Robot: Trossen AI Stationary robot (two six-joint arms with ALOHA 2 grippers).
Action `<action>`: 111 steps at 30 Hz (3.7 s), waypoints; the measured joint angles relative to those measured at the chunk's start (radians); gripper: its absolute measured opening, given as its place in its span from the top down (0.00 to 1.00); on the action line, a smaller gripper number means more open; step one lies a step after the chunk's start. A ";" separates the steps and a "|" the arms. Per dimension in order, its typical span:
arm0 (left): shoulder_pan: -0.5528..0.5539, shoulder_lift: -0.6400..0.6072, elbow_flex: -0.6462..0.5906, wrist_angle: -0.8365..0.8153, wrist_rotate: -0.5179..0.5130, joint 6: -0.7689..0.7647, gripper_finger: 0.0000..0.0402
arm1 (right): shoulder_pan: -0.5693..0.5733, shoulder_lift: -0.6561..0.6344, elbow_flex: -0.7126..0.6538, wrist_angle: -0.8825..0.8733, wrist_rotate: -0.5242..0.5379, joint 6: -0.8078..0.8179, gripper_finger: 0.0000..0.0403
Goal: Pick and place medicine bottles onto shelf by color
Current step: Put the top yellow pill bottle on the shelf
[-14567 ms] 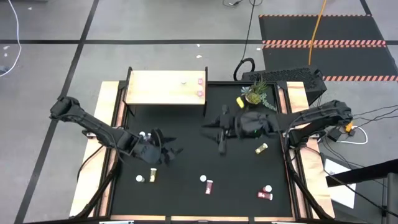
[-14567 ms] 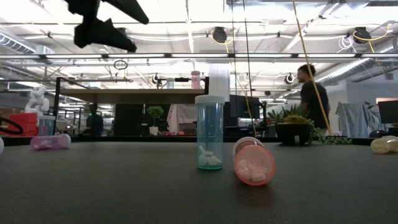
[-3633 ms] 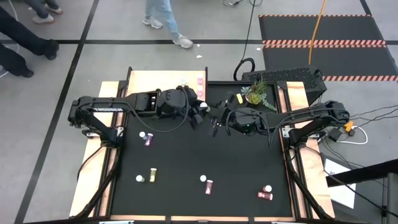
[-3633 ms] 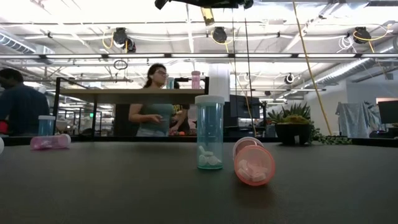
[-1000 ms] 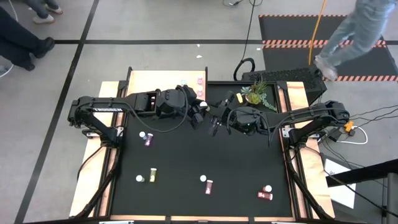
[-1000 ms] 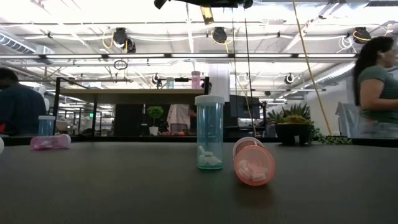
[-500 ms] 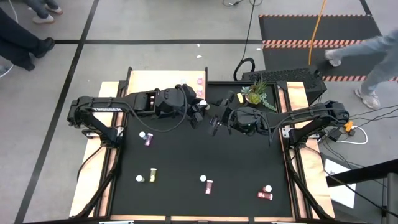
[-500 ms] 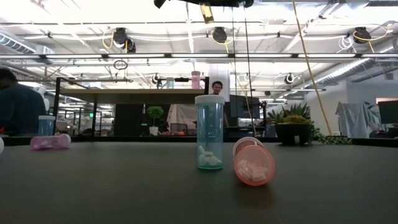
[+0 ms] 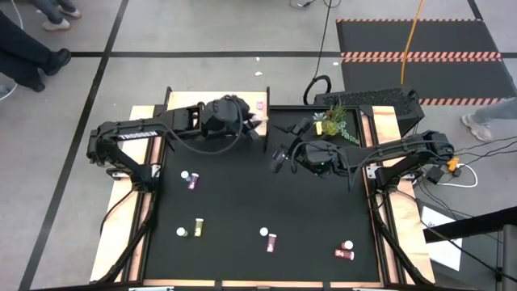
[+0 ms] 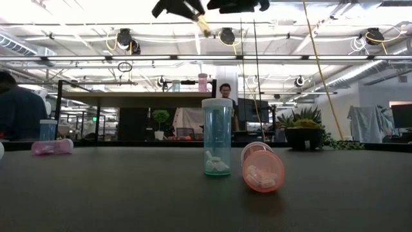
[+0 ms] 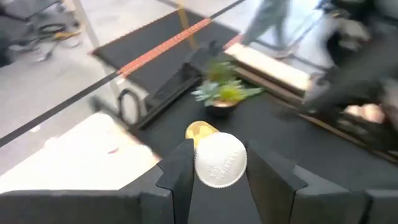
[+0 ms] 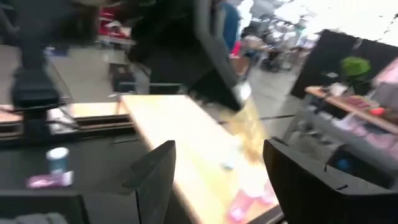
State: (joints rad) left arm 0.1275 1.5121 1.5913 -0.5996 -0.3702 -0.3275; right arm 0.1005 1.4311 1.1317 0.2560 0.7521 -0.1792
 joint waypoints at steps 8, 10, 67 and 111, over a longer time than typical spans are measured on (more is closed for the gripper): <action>0.125 -0.046 0.002 -0.126 0.009 -0.003 0.66 | -0.006 -0.004 -0.001 -0.015 -0.031 0.035 0.40; 0.177 -0.068 0.001 -0.219 0.020 0.015 0.66 | -0.023 -0.010 -0.002 -0.011 -0.036 0.034 0.40; 0.726 0.133 0.001 -0.524 0.421 0.335 0.66 | -0.304 -0.343 -0.002 -0.478 -0.051 0.193 0.40; 0.141 0.129 0.424 -0.675 0.672 0.810 0.66 | -0.335 -0.001 0.057 -0.110 -1.067 0.429 0.40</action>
State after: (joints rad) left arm 0.2688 1.6413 2.0155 -1.2751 0.3021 0.4829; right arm -0.2344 1.4297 1.1889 0.1465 -0.3154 0.2499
